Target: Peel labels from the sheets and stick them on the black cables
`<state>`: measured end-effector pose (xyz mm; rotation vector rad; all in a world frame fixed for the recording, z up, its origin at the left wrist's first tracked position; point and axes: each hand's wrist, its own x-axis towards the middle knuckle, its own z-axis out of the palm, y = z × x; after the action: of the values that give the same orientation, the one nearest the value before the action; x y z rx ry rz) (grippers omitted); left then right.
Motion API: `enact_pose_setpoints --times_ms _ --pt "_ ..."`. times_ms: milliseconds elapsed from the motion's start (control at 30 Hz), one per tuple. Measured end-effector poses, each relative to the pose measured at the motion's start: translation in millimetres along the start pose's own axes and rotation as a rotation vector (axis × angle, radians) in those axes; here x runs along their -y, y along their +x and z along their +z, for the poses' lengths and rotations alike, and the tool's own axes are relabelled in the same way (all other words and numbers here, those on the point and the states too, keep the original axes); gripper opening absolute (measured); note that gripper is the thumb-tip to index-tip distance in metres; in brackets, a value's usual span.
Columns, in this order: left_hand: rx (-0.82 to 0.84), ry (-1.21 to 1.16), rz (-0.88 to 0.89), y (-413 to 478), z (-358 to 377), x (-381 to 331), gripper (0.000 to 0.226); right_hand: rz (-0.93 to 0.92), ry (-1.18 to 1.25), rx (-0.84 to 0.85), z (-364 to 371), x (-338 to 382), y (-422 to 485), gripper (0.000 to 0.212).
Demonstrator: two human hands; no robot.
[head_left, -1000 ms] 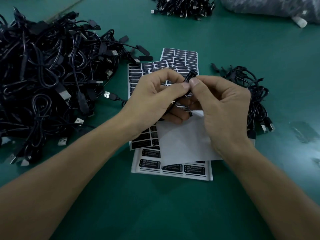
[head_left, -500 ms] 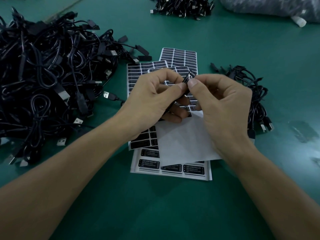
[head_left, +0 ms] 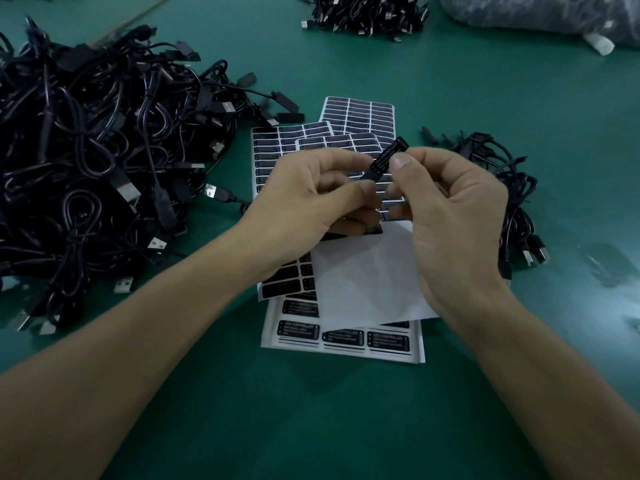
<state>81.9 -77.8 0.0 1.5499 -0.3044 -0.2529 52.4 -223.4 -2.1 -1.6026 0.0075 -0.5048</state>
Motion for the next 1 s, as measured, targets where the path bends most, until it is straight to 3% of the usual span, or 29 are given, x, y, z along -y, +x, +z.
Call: enact_pose_setpoints --times_ms 133,400,1000 --pt "0.006 -0.044 -0.008 -0.6 -0.2 1.0 0.011 0.042 0.014 0.025 0.4 1.1 -0.9 0.015" --pt "0.059 -0.075 -0.040 0.6 -4.1 -0.3 0.021 0.061 0.000 0.026 0.2 2.2 -0.8 0.016" --pt "0.062 -0.065 -0.013 -0.9 -2.3 0.4 0.014 0.047 -0.032 0.034 -3.1 0.3 0.7 0.014"
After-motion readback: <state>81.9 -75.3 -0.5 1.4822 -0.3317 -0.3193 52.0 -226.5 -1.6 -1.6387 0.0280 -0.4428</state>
